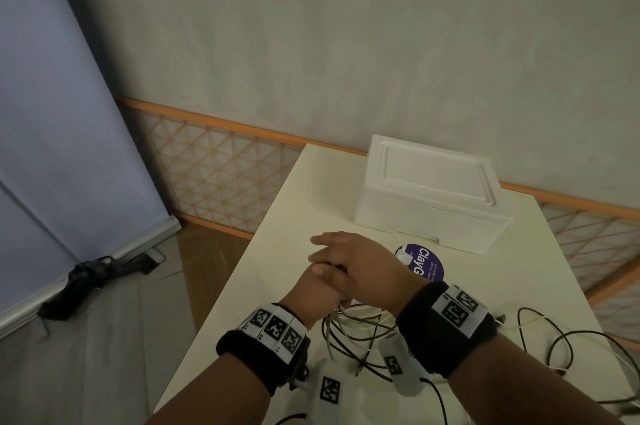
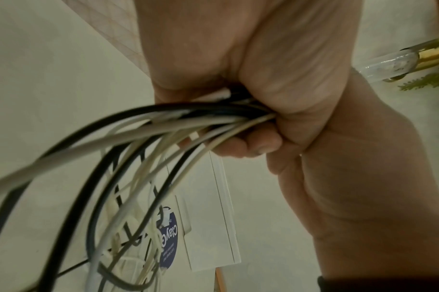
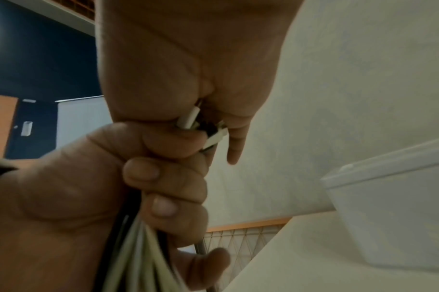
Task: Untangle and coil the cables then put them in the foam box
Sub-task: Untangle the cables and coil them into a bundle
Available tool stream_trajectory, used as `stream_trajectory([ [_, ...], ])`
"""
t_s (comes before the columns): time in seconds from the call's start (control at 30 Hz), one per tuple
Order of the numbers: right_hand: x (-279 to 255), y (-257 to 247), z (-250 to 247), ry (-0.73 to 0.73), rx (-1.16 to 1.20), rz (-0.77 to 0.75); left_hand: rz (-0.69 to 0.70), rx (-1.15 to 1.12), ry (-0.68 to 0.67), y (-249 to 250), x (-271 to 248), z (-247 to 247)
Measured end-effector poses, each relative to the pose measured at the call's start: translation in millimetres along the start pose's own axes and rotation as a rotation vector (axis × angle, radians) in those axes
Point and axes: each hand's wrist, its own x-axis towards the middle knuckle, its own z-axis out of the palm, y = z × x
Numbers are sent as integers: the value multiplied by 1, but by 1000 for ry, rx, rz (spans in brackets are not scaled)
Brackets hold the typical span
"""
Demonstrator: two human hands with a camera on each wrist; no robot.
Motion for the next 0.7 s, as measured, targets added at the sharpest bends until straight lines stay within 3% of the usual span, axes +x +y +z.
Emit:
stream_trajectory([
  [0.07,-1,0,-4,76,226,100,21,-80,-6,1,1,1],
  [0.17,-5,2,-10,327,796,323,12,-280,26,2,4,0],
  [0.27,-8,4,-8,336,1069,394,9,-310,36,1,8,0],
  [0.37,-8,-8,-6,296,961,313,-6,-298,36,2,3,1],
  [0.47,-6,-11,1,271,391,147,-74,-201,69,8,0,3],
  [0.53,-4,-7,4,275,201,105,-109,-146,77,12,0,4],
  [0.6,-8,-2,2,288,357,189,-38,-150,45,12,-2,6],
  [0.7,-20,11,6,245,898,337,29,-296,67,5,1,4],
])
